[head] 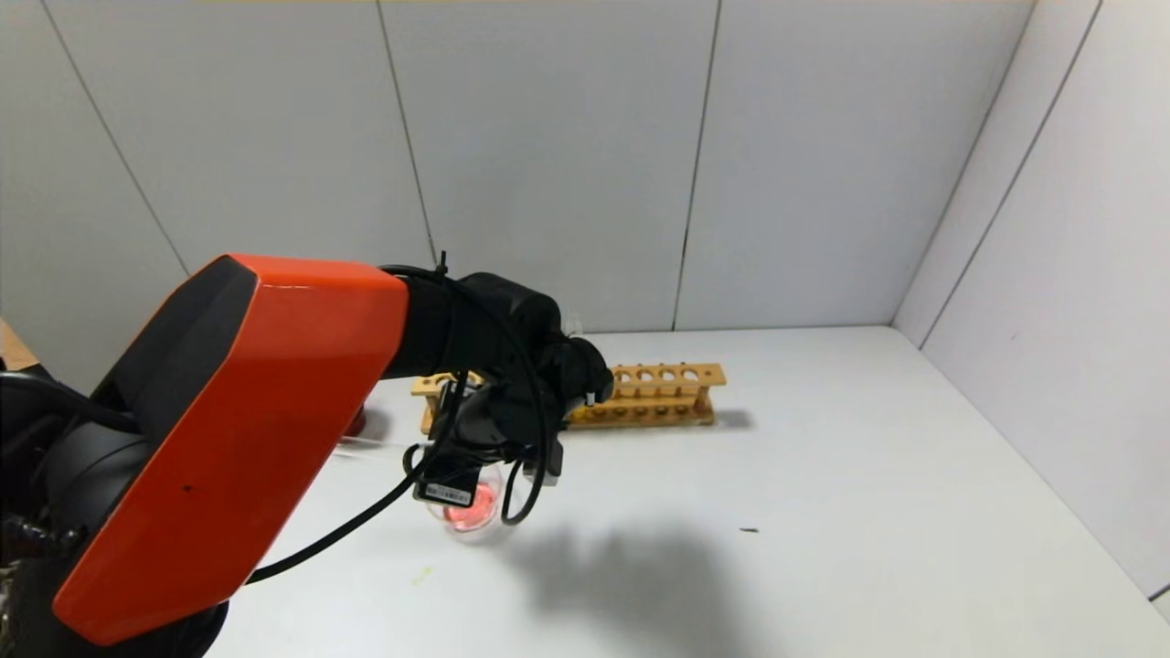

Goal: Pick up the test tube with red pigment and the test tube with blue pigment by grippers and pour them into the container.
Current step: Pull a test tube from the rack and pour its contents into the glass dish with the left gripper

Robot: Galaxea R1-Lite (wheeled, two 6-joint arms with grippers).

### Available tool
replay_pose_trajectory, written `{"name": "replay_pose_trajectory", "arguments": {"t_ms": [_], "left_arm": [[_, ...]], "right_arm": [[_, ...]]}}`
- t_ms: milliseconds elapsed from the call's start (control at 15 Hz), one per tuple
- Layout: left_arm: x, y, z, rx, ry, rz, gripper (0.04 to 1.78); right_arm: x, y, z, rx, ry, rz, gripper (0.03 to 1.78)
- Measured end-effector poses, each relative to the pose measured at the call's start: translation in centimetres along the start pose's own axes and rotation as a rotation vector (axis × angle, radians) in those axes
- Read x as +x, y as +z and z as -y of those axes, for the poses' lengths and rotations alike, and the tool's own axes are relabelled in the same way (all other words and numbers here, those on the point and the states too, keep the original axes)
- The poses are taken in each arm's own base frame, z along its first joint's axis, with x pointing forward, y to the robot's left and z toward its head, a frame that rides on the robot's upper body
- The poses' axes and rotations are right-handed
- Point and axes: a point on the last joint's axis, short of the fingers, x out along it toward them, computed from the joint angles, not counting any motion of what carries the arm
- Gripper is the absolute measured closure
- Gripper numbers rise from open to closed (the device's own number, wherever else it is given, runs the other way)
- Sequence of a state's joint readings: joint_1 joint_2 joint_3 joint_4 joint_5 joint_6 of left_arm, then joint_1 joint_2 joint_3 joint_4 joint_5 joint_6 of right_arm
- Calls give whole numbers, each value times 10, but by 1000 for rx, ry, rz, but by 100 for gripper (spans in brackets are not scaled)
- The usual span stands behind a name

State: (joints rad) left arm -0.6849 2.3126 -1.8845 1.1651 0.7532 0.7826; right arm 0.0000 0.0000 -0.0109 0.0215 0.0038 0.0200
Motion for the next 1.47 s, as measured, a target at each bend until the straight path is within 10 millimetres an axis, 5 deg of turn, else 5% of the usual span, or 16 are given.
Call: {"name": "replay_pose_trajectory", "arguments": {"t_ms": [1467], "left_arm": [[9, 19, 6, 33, 12, -55, 151]], "right_arm": [[0, 0, 0, 0, 0, 0, 10]]}}
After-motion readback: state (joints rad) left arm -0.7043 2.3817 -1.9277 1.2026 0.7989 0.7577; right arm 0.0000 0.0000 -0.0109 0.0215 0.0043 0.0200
